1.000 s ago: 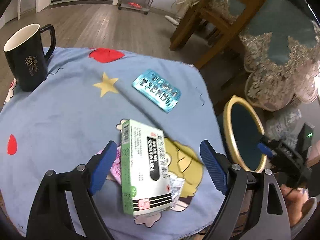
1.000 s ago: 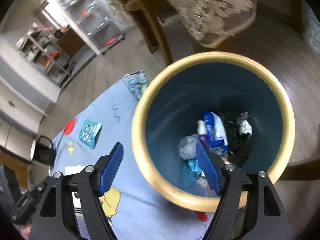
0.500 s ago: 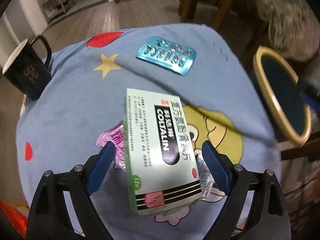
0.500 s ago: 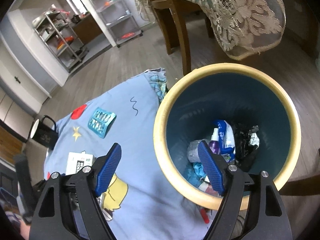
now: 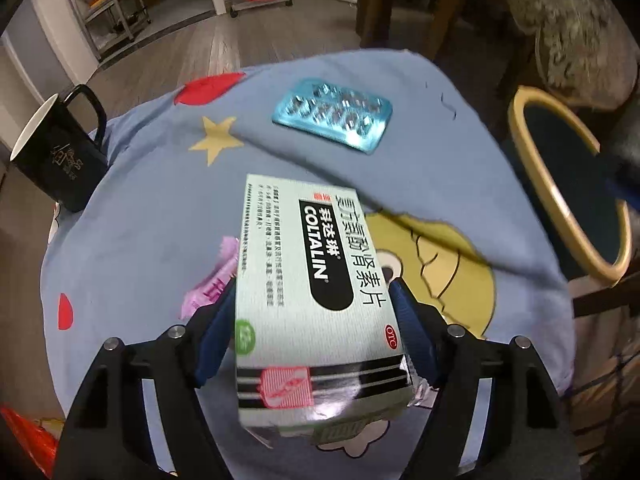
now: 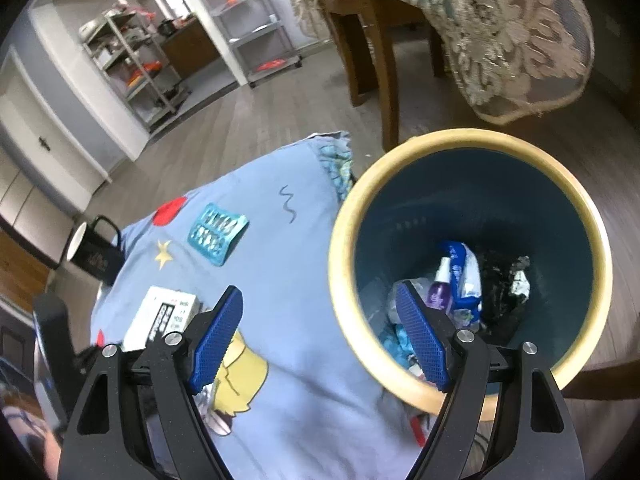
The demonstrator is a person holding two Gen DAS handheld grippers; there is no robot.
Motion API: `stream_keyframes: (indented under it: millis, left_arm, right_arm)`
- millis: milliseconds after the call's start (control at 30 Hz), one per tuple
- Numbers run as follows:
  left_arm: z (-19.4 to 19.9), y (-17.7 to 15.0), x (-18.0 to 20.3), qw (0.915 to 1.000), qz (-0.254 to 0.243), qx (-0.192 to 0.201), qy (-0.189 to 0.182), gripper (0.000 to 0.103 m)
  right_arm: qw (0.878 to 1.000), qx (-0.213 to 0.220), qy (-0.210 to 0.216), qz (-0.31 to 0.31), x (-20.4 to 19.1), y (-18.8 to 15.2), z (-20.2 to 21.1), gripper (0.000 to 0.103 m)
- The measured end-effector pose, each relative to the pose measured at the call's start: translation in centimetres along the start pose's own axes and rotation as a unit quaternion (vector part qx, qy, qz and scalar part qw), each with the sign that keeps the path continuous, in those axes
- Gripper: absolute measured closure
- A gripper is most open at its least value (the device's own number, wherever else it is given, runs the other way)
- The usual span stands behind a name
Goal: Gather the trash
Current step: 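Grasp the green COLTALIN medicine box with the left tool while the right tool grasps the foil strip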
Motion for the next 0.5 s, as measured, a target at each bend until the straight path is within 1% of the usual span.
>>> stream_keyframes:
  millis: [67, 100, 133, 167, 233, 267, 433, 500]
  left_arm:
    - [0.7, 0.6, -0.8, 0.9997, 0.022, 0.007, -0.011, 0.032]
    - [1.1, 1.0, -1.4, 0.9992, 0.035, 0.011, -0.019, 0.037]
    - [1.3, 1.3, -1.7, 0.9986, 0.045, 0.014, -0.025, 0.047]
    - [1.5, 1.5, -2.3, 0.998, 0.054, 0.012, -0.03, 0.063]
    - [1.9, 1.9, -3.5, 0.9963, 0.077, 0.015, -0.035, 0.065]
    - [1.9, 2.0, -4.1, 0.9957, 0.084, 0.014, -0.037, 0.07]
    - [0.8, 1.4, -5.1, 0.9924, 0.109, -0.008, -0.056, 0.074]
    - [0.5, 1.2, -5.0, 0.9921, 0.109, -0.012, -0.061, 0.082]
  right_arm:
    - [1.0, -0.007, 0.007, 0.014, -0.8, -0.4, -0.3, 0.024]
    - [1.0, -0.011, 0.01, 0.019, -1.2, -0.5, -0.5, 0.024]
    - [0.999, -0.017, 0.015, 0.028, -1.8, -0.8, -0.7, 0.024]
    - [0.999, -0.021, 0.019, 0.034, -2.3, -1.0, -1.0, 0.024]
    - [0.998, -0.033, 0.025, 0.048, -3.3, -1.7, -1.5, 0.024]
    - [0.997, -0.042, 0.028, 0.059, -4.0, -2.2, -1.9, 0.024]
    - [0.991, -0.081, 0.042, 0.101, -6.7, -4.8, -3.7, 0.024]
    - [0.987, -0.097, 0.05, 0.115, -7.8, -5.9, -4.3, 0.024]
Point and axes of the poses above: each gripper's, at about its wrist camera, not at the fingertips, and z roughly against the way its jaws point, x to its right, y to its top, the point moved 7 cm from there along -z, roughly the way its jaws point, and after that the axes turned 10 degrees about y, right-handed, at the moved point
